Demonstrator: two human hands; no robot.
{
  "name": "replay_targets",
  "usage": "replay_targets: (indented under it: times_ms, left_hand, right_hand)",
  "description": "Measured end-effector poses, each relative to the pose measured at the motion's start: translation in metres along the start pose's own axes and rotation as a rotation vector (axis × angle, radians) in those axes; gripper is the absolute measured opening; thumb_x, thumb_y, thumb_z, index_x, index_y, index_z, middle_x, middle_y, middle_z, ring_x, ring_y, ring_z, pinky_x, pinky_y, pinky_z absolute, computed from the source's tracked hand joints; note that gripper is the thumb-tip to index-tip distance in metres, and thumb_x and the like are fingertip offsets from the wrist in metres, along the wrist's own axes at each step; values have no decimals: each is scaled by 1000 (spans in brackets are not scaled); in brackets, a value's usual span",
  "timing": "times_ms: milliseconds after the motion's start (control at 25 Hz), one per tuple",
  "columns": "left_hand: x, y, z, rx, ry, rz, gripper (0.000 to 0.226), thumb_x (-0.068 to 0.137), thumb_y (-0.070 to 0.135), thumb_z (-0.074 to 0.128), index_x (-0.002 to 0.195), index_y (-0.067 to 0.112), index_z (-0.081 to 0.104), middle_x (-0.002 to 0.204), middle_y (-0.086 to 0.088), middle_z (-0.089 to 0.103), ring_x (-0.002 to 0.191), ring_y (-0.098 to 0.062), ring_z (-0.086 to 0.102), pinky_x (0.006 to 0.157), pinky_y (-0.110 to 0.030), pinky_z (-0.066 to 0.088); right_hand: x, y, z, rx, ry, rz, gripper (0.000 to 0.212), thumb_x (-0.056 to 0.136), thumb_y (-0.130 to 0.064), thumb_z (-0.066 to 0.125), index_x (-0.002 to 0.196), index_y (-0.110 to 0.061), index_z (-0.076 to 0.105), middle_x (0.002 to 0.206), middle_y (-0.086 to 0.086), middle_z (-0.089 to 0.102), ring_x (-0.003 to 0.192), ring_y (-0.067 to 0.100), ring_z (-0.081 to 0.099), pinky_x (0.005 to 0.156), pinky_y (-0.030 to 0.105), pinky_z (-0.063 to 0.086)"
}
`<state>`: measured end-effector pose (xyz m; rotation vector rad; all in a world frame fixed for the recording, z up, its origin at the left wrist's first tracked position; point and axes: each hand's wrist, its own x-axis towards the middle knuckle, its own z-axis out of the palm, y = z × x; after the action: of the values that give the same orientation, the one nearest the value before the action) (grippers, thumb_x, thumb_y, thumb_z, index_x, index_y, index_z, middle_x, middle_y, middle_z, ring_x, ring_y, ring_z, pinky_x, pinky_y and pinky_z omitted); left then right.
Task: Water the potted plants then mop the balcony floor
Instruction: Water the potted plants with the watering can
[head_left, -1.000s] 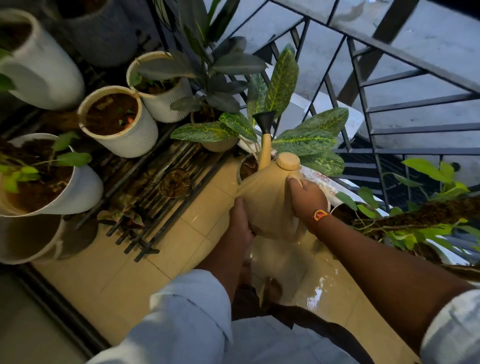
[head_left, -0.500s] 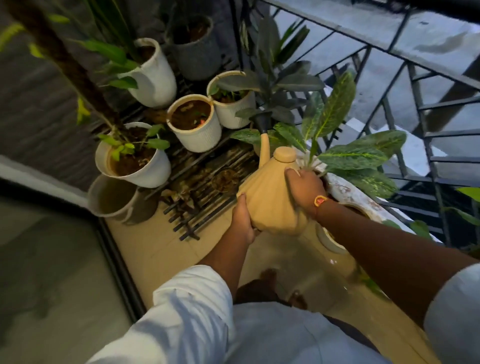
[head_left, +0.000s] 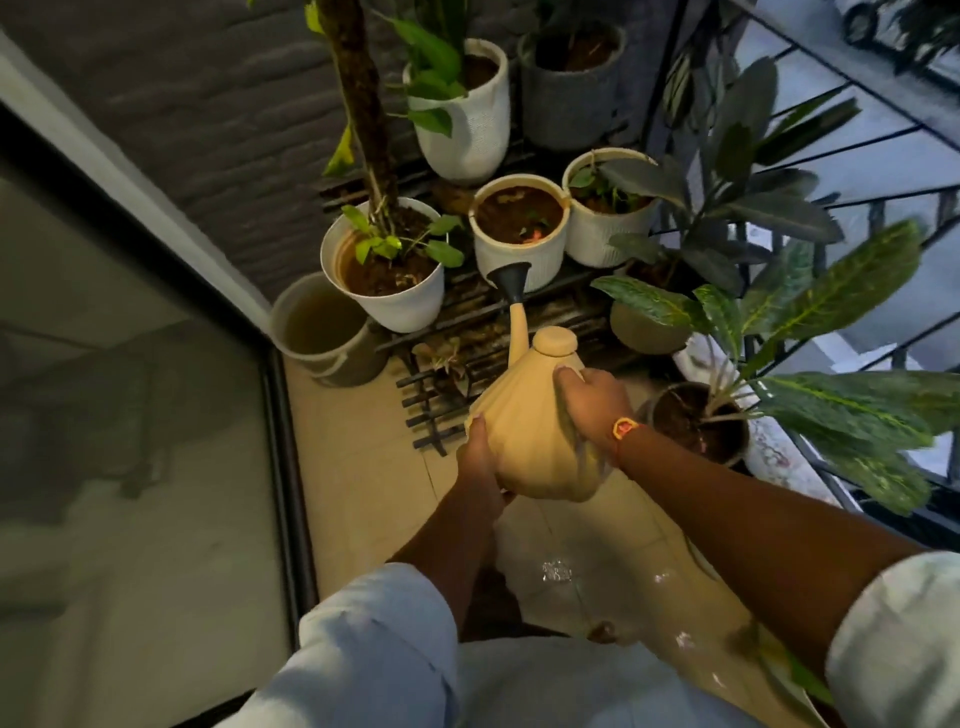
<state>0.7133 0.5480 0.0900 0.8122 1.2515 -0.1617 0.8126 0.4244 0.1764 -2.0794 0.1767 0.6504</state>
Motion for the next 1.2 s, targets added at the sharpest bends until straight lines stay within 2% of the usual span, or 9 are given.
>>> replay_targets:
  times_ms: [120, 280, 360, 440, 520, 600, 760, 920, 1200]
  left_hand:
    - [24, 20, -26, -37, -24, -36, 93, 75, 77, 68, 149, 27, 45, 143, -9, 56, 120, -34, 57, 97, -54, 54]
    - [65, 58, -61, 6, -16, -110, 87, 81, 74, 68, 152, 31, 42, 148, -10, 52, 127, -38, 54, 103, -61, 50]
    - [83, 73, -76, 39, 18, -145, 88, 80, 75, 68, 152, 31, 42, 149, -10, 52, 127, -39, 54, 90, -57, 55]
    - [97, 83, -90, 55, 52, -167, 86, 83, 74, 65, 152, 29, 42, 148, -10, 52, 127, -39, 53, 76, -51, 55]
    - [112, 88, -106, 74, 78, -179, 84, 87, 72, 63, 154, 27, 39, 149, -11, 51, 128, -39, 52, 83, -53, 54]
    - [123, 90, -120, 80, 103, -202, 85, 88, 71, 63, 155, 26, 38, 150, -12, 50, 127, -38, 52, 90, -55, 52]
    - [135, 99, -142, 103, 158, -230, 89, 85, 73, 65, 156, 25, 37, 152, -13, 46, 129, -38, 50, 88, -53, 51]
    - [140, 115, -151, 155, 206, -223, 87, 86, 72, 65, 154, 23, 40, 150, -14, 47, 130, -39, 50, 91, -53, 51]
    - [144, 129, -163, 167, 255, -264, 90, 82, 75, 67, 150, 21, 43, 147, -14, 50, 128, -37, 51, 98, -53, 51]
  right_hand:
    - [20, -13, 39, -5, -25, 73, 62, 95, -52, 48, 135, -5, 60, 130, 16, 63, 116, 36, 60, 102, 48, 49]
    - [45, -28, 93, 25, -42, 168, 64, 89, -56, 46, 127, -9, 63, 123, 16, 66, 108, 34, 63, 98, 47, 51]
    - [57, -32, 118, 26, -40, 214, 66, 85, -61, 45, 123, -10, 64, 115, 16, 69, 92, 32, 65, 85, 44, 53]
    - [65, -32, 139, 9, -47, 245, 59, 91, -59, 45, 119, -11, 64, 106, 13, 70, 79, 27, 64, 68, 34, 51]
    - [70, -32, 159, 9, -71, 290, 48, 97, -53, 46, 109, -10, 64, 92, 11, 69, 63, 23, 62, 51, 25, 47]
    - [74, -32, 177, 9, -88, 323, 46, 98, -51, 46, 103, -9, 64, 84, 11, 68, 52, 20, 60, 41, 20, 42]
    - [77, -33, 204, 36, -124, 366, 49, 98, -53, 45, 107, -8, 63, 77, 11, 66, 49, 21, 59, 46, 23, 46]
    - [81, -40, 218, 51, -174, 409, 47, 101, -46, 42, 95, -4, 62, 62, 9, 60, 47, 23, 57, 52, 26, 48]
    - [94, -52, 236, 118, -213, 451, 47, 101, -43, 42, 77, -6, 58, 53, 7, 56, 43, 23, 53, 65, 38, 53]
